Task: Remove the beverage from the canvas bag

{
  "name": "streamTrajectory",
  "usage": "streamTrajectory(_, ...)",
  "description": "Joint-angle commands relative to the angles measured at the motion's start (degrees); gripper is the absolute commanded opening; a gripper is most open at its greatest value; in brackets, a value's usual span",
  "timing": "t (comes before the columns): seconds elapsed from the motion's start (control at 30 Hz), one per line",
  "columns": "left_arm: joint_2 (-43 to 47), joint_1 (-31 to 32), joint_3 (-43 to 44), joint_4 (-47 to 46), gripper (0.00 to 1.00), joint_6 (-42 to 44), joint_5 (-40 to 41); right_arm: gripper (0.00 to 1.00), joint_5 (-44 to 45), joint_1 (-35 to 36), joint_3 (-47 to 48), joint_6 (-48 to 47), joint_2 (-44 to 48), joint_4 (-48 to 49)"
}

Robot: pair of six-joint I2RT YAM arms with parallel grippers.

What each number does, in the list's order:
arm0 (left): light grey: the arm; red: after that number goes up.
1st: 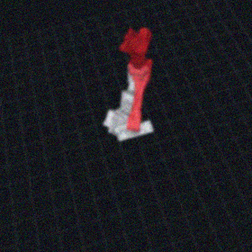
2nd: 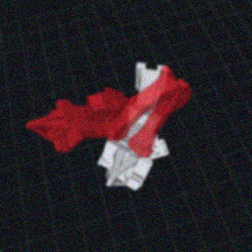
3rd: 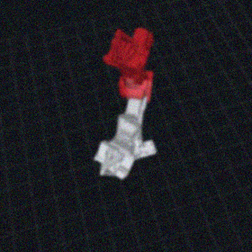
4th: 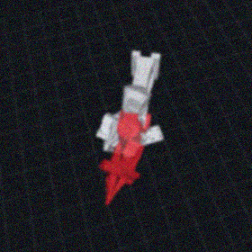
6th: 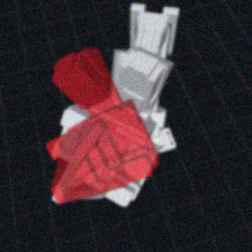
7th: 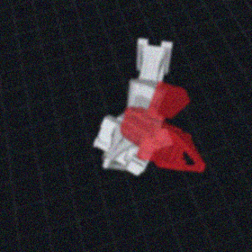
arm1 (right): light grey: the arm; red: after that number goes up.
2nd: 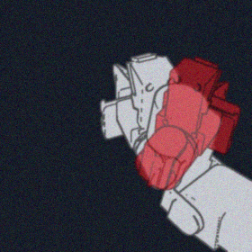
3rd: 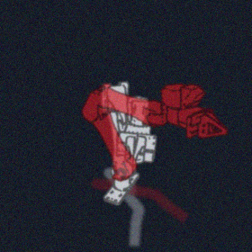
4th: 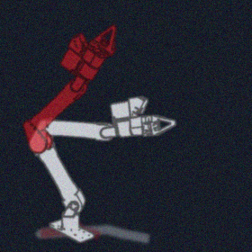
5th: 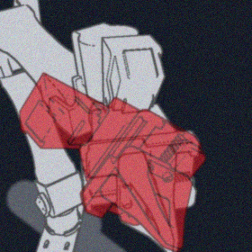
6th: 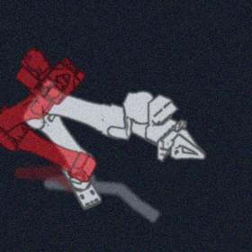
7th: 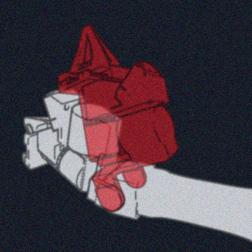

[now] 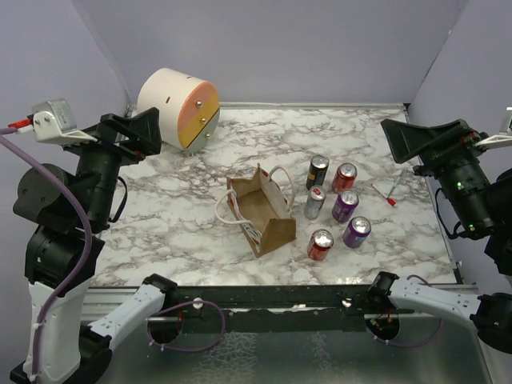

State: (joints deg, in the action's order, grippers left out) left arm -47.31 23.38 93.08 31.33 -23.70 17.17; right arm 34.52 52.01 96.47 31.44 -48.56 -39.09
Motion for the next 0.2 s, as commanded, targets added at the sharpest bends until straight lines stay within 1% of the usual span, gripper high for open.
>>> streamTrajectory(0.0, -0.39, 0.18, 0.06, -1.92, 0.98, 0.62, 0.52, 1.0, 2.68, -0.15, -0.14, 1.2, 0.1, -1.47)
streamTrajectory(0.17, -1.3, 0.18, 0.78, -1.04, 0.96, -0.44, 0.25, 1.0, 0.9, -0.15, 0.99, -0.8, -0.91, -2.54)
